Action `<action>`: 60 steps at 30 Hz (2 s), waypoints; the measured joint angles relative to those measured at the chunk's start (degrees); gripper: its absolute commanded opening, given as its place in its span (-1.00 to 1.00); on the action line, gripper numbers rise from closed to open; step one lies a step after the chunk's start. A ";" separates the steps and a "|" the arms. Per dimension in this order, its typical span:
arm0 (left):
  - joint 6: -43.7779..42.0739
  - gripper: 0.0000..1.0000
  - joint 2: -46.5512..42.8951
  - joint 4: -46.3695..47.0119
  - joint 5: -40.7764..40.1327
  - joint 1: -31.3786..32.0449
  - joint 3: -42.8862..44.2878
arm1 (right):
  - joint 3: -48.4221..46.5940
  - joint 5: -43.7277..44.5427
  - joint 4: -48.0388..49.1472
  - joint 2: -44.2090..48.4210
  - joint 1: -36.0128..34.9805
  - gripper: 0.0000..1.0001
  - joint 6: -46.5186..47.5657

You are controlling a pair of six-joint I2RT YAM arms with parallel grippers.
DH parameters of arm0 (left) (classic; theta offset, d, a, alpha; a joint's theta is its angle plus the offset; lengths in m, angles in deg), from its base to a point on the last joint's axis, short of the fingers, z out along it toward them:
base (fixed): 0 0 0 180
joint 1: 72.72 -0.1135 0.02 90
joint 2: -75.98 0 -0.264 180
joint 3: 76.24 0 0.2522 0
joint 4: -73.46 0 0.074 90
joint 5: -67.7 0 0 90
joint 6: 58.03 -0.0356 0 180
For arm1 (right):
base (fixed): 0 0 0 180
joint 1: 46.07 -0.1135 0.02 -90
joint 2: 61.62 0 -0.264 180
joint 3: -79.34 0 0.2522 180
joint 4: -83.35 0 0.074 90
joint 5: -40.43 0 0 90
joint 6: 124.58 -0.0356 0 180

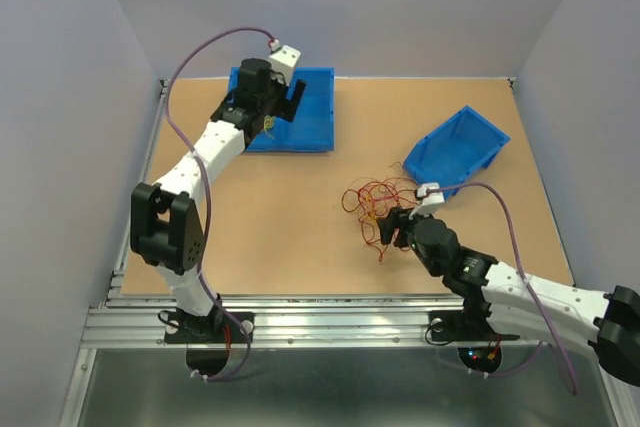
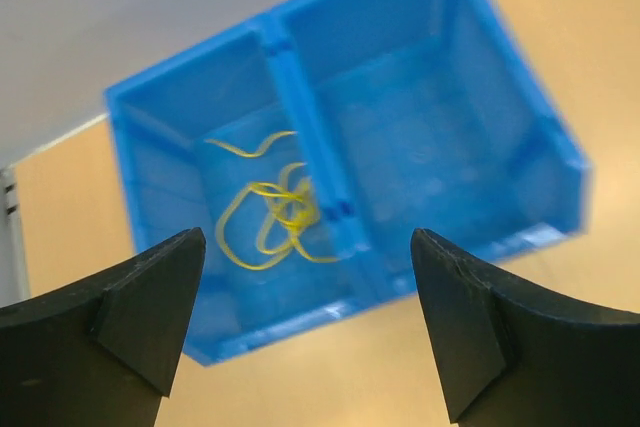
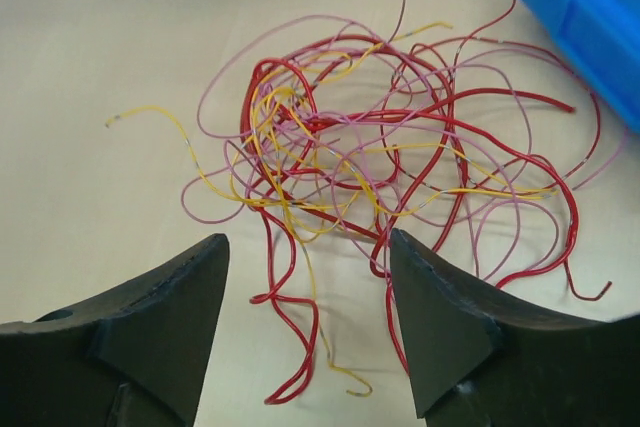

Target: Untangle the cables

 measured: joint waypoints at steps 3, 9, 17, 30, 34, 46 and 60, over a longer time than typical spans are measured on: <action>-1.11 0.93 -5.97 -1.11 3.04 7.39 -5.86 | -2.82 -0.74 -0.66 -7.23 0.00 0.49 -0.35; -2.29 0.95 -11.63 1.95 14.56 19.93 -16.35 | -9.68 3.43 -0.96 -21.75 0.00 0.38 -1.77; -2.23 0.94 -11.76 7.67 22.86 18.75 -25.79 | -12.37 10.23 -0.31 -29.11 0.00 0.21 -2.47; -2.25 0.94 -4.44 12.81 28.94 19.21 -25.57 | -12.52 8.02 7.87 -34.45 0.90 -0.91 0.52; -2.25 0.94 -0.74 12.59 29.16 19.47 -25.53 | -12.44 5.62 9.53 -32.50 0.96 -0.99 1.70; -2.27 0.94 0.55 14.08 31.30 20.46 -23.91 | -6.73 -6.47 13.73 -16.72 1.11 -0.99 4.52; -3.87 0.80 4.92 14.71 30.36 24.68 -23.12 | -3.96 -7.65 14.43 -4.50 1.11 -0.99 4.70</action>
